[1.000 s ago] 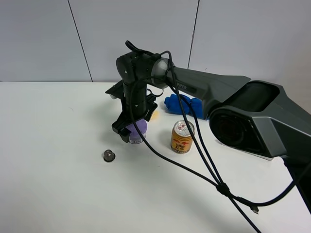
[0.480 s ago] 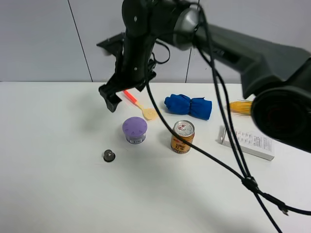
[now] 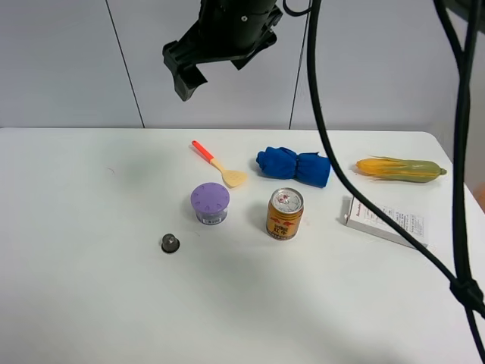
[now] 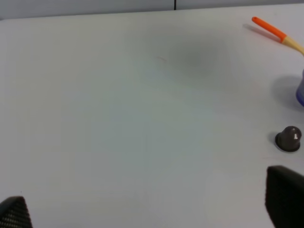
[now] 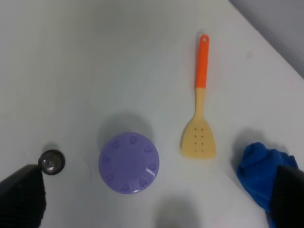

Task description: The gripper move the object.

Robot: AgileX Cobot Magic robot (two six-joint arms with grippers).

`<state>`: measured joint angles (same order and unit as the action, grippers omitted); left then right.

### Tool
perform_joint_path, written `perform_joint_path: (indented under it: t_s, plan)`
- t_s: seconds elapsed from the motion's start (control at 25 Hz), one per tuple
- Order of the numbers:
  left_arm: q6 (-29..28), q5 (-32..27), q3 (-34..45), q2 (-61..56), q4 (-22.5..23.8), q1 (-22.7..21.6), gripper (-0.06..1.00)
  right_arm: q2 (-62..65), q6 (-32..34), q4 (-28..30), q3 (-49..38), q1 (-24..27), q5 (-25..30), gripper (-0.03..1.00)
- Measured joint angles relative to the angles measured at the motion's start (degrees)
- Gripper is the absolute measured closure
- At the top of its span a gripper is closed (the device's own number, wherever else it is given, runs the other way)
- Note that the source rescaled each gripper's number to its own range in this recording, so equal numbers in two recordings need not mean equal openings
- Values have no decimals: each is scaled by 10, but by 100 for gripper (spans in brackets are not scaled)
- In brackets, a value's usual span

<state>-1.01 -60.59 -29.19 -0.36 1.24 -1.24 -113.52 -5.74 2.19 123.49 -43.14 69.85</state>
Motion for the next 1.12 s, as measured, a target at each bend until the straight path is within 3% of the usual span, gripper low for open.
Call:
perform_joint_path:
  t_s: [0.12,0.36,0.48,0.6,0.8,1.12]
  plan:
    - [0,0,0,0,0,0,-6,15,4,-22,-34,0,-2,17]
    - [0,0,0,0,0,0,-6,74,12,-2,-206,3,-2,18]
    - [0,0,0,0,0,0,-6,124,25,3,-280,30,-2,18]
    - [0,0,0,0,0,0,-6,178,42,9,-344,87,-2,18]
    - [0,0,0,0,0,0,-6,268,49,51,-427,224,-2,18]
    - [0,0,0,0,0,0,-6,423,49,79,-483,432,-1,18]
